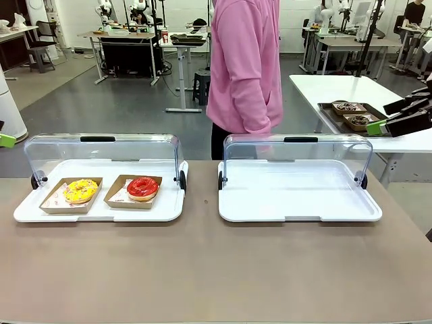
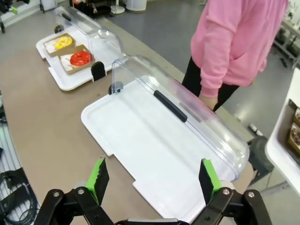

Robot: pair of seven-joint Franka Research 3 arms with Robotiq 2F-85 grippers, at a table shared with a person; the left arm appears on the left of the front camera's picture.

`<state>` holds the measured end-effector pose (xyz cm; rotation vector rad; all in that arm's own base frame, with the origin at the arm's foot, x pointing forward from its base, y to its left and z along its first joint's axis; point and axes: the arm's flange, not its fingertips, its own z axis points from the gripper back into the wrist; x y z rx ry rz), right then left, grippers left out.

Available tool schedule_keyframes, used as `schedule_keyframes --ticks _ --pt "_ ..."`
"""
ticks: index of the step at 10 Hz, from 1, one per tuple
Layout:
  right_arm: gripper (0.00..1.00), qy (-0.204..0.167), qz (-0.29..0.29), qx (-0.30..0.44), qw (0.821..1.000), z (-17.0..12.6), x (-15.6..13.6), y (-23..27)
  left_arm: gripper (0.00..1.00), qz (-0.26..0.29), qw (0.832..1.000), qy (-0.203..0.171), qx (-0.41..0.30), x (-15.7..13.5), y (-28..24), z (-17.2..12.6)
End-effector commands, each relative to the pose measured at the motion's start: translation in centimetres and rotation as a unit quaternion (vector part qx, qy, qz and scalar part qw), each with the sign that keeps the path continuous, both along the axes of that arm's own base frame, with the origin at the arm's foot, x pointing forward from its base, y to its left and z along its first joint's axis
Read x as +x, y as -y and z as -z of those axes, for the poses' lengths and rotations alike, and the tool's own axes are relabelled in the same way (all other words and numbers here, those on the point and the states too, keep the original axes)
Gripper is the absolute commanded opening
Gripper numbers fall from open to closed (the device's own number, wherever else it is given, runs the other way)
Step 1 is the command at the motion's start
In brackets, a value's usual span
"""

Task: Provide the desired donut to the person.
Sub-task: Place the picked Paper togo box onto the Handle tray extended by the person.

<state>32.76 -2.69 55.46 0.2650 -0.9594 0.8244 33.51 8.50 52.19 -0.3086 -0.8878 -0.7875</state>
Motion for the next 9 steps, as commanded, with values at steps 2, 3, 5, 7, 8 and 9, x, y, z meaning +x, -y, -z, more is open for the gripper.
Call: schedule_keyframes --ticks 2,3,5,7,8,9 --pt "1.00 0.001 0.002 0.015 1.000 0.32 0.00 0.89 1.00 0.001 1.000 0.000 -0.006 0.04 -0.07 0.06" --pt "1.00 0.001 0.002 0.015 1.000 0.32 0.00 0.89 1.00 0.001 1.000 0.000 -0.006 0.04 -0.07 0.06" --pt "1.00 0.001 0.002 0.015 1.000 0.32 0.00 0.89 1.00 0.001 1.000 0.000 -0.006 0.04 -0.07 0.06" --pt "1.00 0.001 0.002 0.015 1.000 0.32 0.00 0.89 1.00 0.001 1.000 0.000 -0.006 0.04 -0.07 0.06" --pt "1.00 0.001 0.002 0.015 1.000 0.32 0.00 0.89 1.00 0.001 1.000 0.000 -0.006 0.04 -0.07 0.06" --pt "1.00 0.001 0.002 0.015 1.000 0.32 0.00 0.89 1.00 0.001 1.000 0.000 -0.006 0.04 -0.07 0.06"
